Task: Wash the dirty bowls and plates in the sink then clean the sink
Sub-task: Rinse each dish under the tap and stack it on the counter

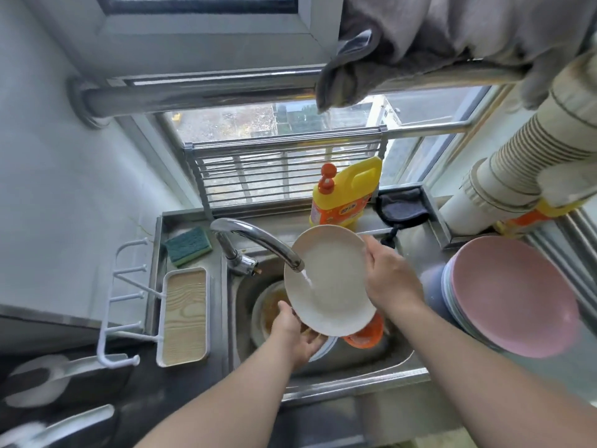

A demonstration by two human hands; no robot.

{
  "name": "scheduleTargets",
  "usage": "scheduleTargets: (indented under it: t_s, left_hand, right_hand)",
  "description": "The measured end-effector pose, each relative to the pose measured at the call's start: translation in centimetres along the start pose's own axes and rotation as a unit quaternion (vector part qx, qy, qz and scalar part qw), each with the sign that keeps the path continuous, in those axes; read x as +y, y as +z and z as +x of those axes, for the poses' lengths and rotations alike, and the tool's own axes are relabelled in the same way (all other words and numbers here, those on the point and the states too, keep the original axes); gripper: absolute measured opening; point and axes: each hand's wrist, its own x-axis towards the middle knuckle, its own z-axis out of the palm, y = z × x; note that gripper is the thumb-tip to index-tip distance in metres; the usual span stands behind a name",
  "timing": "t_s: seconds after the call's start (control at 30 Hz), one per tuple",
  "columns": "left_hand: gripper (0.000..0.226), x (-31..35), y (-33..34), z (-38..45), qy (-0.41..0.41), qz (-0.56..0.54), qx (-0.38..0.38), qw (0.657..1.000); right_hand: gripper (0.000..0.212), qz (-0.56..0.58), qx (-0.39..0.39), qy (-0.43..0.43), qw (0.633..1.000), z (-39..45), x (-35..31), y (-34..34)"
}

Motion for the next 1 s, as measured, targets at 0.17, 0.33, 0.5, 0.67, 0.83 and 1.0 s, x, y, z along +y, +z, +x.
scheduleTargets:
  t_s: [0.17,0.33,0.5,0.67,0.83,1.0]
  left_hand:
    - [0.061,-1.1,1.1,0.2,0.031,0.102,-0.009,0.994]
    - [0.032,1.9,-0.1,-1.3,0.122,0.235,0.048,0.963]
    - [0.047,8.3,-2.5,-0.3,0.219,0.431,0.090,0.871]
    - [0.036,10.4,-3.0,-4.0,0.353,0.534,0.092,0.763]
    - [0.038,8.8,-3.9,-2.8,0.391,0.348,0.088,0.848]
    - [0.023,5.2,-3.0,-1.2,0.206,0.085,-0.015,0.975]
  right_hand:
    - [0.037,-0.078,-0.048,0.035,0.995,0.9,1.2,-1.8]
    - [0.027,-0.148,-0.181,0.151,0.960,0.6,2.6,-0.4]
    - [0.031,-0.095,-0.321,0.188,0.923,-2.3,1.6,4.9]
    - [0.039,0.174,-0.268,0.295,0.901,-4.4,-0.3,9.8]
    - [0.018,0.174,-0.131,0.241,0.946,-3.3,-1.3,8.2]
    - [0.016,0.102,-0.066,0.105,0.987,-1.7,0.7,3.4]
